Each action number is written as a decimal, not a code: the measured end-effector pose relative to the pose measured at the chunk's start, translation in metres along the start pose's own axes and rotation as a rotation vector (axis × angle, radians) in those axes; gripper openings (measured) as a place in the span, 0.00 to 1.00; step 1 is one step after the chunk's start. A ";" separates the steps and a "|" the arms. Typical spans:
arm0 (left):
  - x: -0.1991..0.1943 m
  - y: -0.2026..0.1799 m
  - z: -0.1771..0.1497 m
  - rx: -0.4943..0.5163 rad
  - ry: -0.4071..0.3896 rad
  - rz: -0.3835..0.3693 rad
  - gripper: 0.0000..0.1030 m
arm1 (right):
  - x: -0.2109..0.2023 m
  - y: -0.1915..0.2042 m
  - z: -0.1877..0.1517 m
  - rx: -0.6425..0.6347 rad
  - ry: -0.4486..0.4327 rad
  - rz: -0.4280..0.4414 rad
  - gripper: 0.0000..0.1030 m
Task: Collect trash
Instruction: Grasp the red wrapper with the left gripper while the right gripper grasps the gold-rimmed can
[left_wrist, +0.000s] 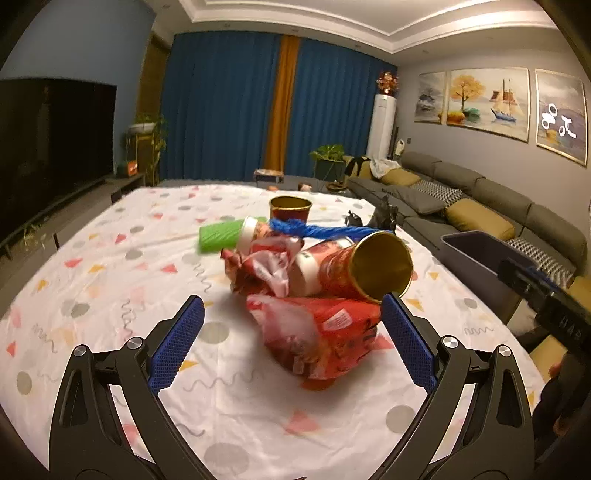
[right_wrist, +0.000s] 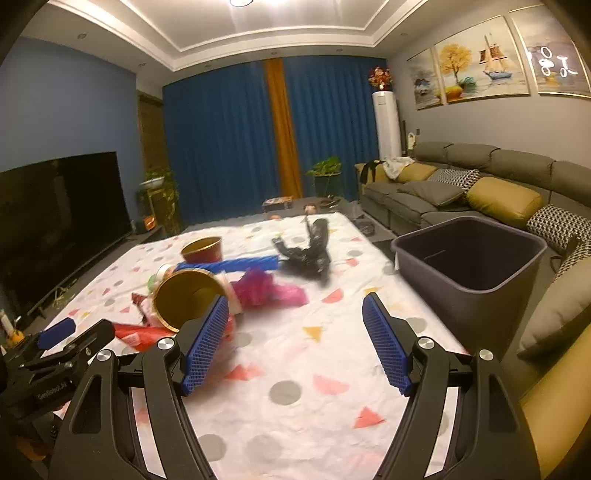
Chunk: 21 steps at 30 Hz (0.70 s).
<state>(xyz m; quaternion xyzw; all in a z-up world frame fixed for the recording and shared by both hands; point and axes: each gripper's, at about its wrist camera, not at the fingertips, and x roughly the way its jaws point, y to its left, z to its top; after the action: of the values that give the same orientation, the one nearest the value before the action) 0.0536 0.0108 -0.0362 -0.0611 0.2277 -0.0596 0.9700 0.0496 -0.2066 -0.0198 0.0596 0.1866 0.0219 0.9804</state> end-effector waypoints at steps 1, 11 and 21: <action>0.001 0.001 0.001 -0.011 0.004 -0.009 0.92 | 0.001 0.003 -0.001 -0.003 0.005 0.003 0.72; 0.031 0.000 -0.006 -0.064 0.121 -0.125 0.65 | 0.012 0.009 -0.001 -0.014 0.026 0.009 0.72; 0.049 0.003 -0.009 -0.097 0.187 -0.201 0.19 | 0.026 0.018 -0.004 -0.022 0.057 0.039 0.72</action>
<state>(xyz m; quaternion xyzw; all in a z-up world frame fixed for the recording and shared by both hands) 0.0932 0.0055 -0.0663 -0.1245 0.3125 -0.1506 0.9296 0.0718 -0.1862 -0.0309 0.0516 0.2129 0.0449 0.9747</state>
